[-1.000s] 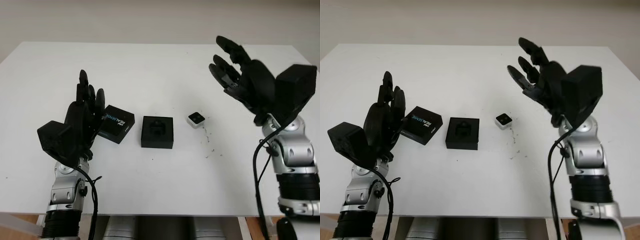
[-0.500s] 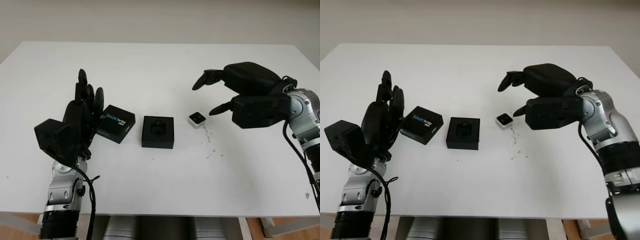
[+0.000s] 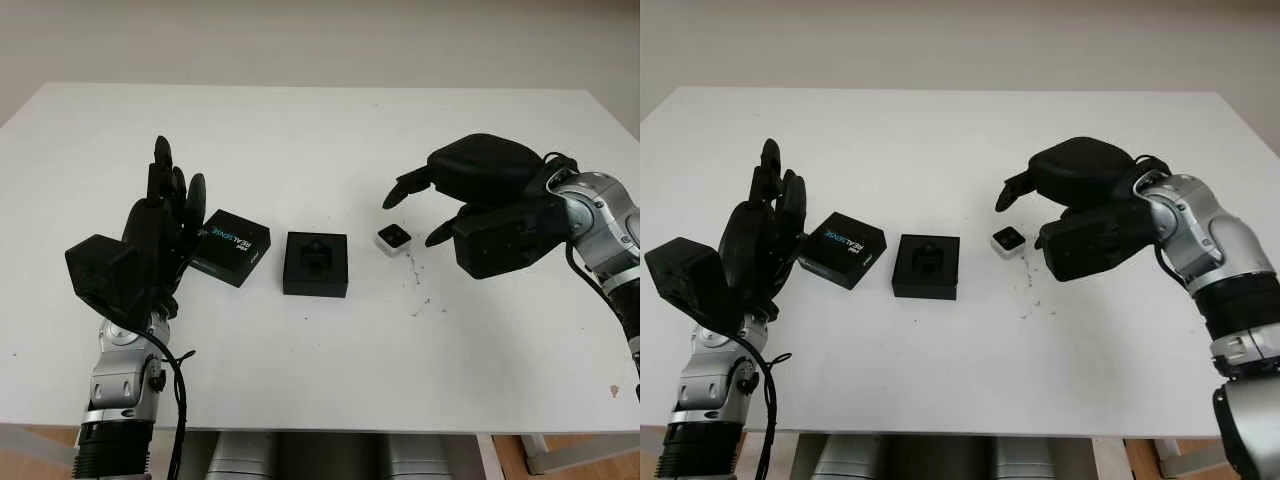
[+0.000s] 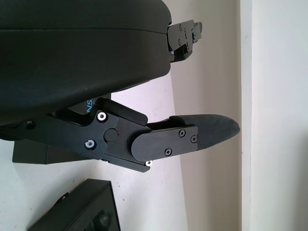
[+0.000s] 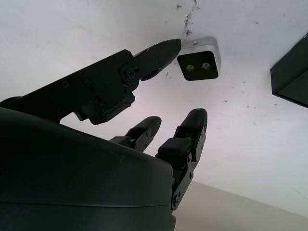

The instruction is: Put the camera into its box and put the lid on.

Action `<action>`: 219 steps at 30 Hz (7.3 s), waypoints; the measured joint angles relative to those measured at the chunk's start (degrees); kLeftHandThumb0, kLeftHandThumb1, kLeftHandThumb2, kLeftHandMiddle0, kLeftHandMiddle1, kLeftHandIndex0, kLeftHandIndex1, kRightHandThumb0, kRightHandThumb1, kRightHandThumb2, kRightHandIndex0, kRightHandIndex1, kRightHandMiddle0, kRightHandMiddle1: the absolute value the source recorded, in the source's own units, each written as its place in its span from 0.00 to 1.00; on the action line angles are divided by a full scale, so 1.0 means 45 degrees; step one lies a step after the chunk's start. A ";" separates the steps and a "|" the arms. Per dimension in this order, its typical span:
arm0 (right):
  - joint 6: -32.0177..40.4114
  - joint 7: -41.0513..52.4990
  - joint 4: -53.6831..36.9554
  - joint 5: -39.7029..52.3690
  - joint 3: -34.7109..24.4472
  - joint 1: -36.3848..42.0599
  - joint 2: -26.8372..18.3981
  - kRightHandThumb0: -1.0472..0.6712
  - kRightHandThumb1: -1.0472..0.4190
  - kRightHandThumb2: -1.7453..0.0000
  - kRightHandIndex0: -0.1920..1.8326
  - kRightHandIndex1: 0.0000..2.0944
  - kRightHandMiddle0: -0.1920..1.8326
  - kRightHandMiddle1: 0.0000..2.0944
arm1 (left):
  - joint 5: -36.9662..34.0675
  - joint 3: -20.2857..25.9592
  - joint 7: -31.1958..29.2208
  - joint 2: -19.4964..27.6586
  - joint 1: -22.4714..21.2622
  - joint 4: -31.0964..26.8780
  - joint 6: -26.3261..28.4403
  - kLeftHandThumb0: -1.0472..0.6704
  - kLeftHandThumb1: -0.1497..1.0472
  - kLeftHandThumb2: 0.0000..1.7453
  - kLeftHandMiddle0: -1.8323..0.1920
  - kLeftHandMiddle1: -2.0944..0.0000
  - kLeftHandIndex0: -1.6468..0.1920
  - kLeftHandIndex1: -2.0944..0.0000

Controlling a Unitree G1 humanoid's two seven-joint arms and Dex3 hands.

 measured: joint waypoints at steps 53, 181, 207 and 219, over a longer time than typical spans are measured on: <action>-0.0599 -0.3352 0.3925 -0.1072 0.1754 -0.0598 0.1064 0.32 0.14 0.97 0.23 0.02 0.33 0.03 | -0.0068 0.0008 0.0087 0.0085 -0.0003 -0.0178 0.0229 0.19 1.00 0.32 1.00 1.00 1.00 1.00; 0.4793 0.1138 0.0151 0.9023 -0.3046 0.2345 0.6192 0.37 0.08 0.97 0.19 0.01 0.25 0.85 | -0.0126 0.0179 -0.0162 0.0371 0.0035 -0.0709 0.0980 0.20 1.00 0.28 1.00 1.00 1.00 1.00; 0.5240 0.1339 0.0480 0.8900 -0.2855 0.2644 0.6893 0.36 0.07 0.97 0.17 0.01 0.24 0.86 | -0.0117 0.0181 -0.0199 0.0375 0.0037 -0.0730 0.1040 0.20 1.00 0.29 1.00 1.00 1.00 1.00; 0.5394 0.1023 0.0583 0.8595 -0.2836 0.2678 0.6897 0.36 0.07 0.97 0.17 0.01 0.24 0.87 | -0.0110 0.0180 -0.0176 0.0376 0.0040 -0.0730 0.1031 0.20 1.00 0.29 1.00 1.00 1.00 1.00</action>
